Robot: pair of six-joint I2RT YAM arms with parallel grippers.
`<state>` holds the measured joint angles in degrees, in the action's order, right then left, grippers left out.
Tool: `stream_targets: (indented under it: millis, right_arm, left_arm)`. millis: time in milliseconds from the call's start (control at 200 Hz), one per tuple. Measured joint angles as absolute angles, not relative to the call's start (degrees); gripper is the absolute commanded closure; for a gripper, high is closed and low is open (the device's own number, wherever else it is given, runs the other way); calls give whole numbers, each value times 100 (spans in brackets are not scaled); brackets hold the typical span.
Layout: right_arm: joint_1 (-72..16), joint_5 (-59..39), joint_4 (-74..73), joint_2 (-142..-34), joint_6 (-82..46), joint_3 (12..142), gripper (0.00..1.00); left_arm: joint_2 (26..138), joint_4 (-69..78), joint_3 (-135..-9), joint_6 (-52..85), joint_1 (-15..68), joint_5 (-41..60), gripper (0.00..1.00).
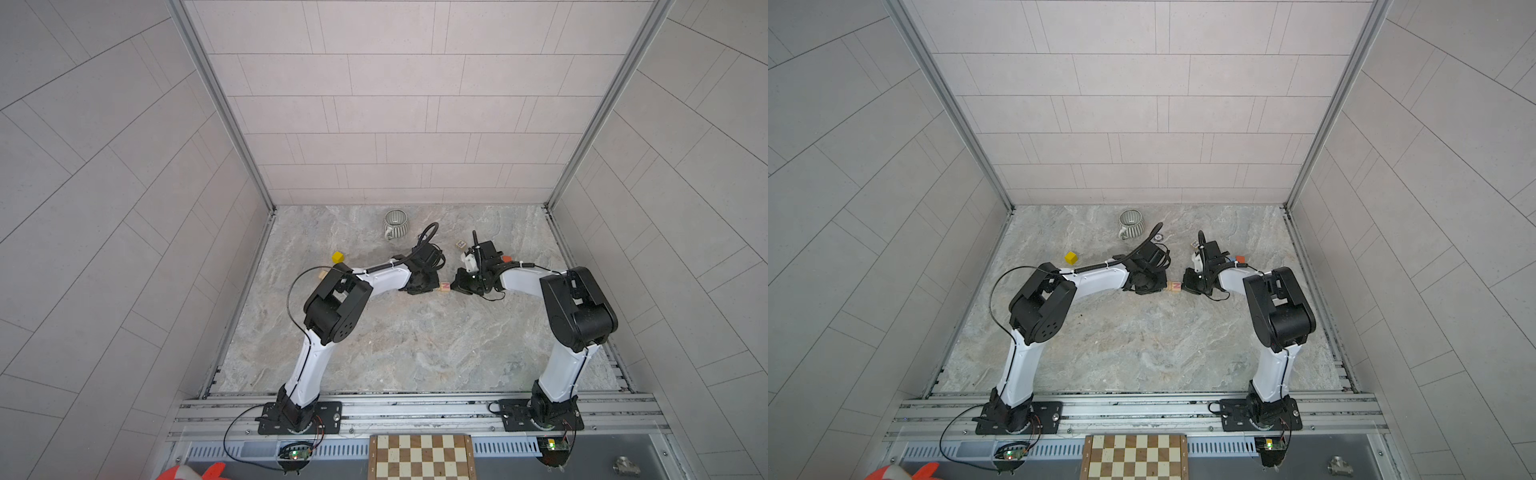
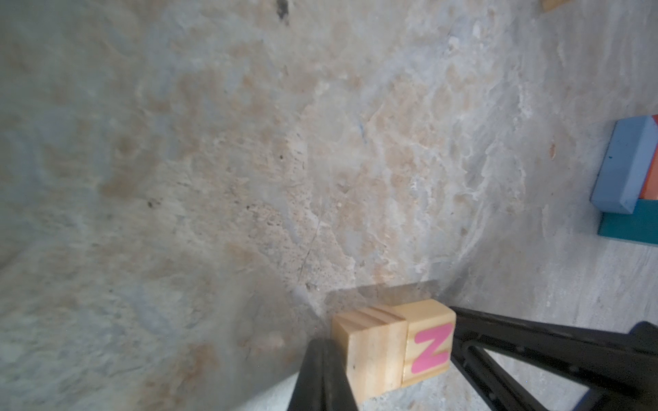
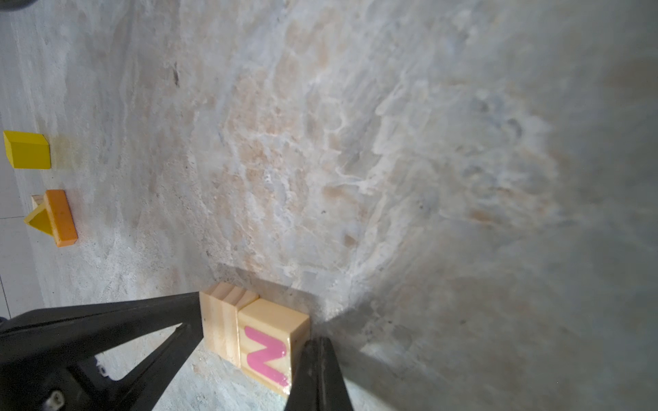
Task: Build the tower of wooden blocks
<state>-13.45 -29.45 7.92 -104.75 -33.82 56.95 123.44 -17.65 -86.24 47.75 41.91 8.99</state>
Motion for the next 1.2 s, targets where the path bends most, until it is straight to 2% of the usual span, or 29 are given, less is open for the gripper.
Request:
stream_targets:
  millis: [180, 335, 425, 540, 675, 766, 881, 1201]
  right_arm:
    - [-1361, -2665, 1181, -10455, -3258, 5896, 83]
    - [-1361, -2320, 1645, -10239, -3129, 5990, 68]
    - [-1354, -2078, 1962, -9985, -3065, 6080, 58]
    - [-1315, -1791, 2331, -9703, -2963, 6364, 51]
    - [-1223, -1466, 2716, -9616, -2880, 6834, 45]
    - [-1166, -1225, 3011, -9649, -2810, 7220, 38]
    - [-1140, -954, 3260, -9863, -2749, 7771, 30]
    - [-1140, -416, 3629, -11028, -2720, 9041, 24]
  left_arm:
    - [12317, -1916, -8646, 4722, 4178, 792, 91]
    - [12145, -2241, -8646, 4639, 4125, 624, 74]
    - [11933, -2423, -8641, 4567, 4097, 502, 62]
    - [11493, -2585, -8602, 4475, 4045, 305, 47]
    - [10892, -2663, -8420, 4348, 3986, 8, 18]
    - [10538, -2683, -8191, 4318, 3931, -209, 7]
    - [10261, -2705, -7902, 4254, 3854, -480, 4]
    - [9758, -2499, -6973, 4276, 3686, -1131, 3]
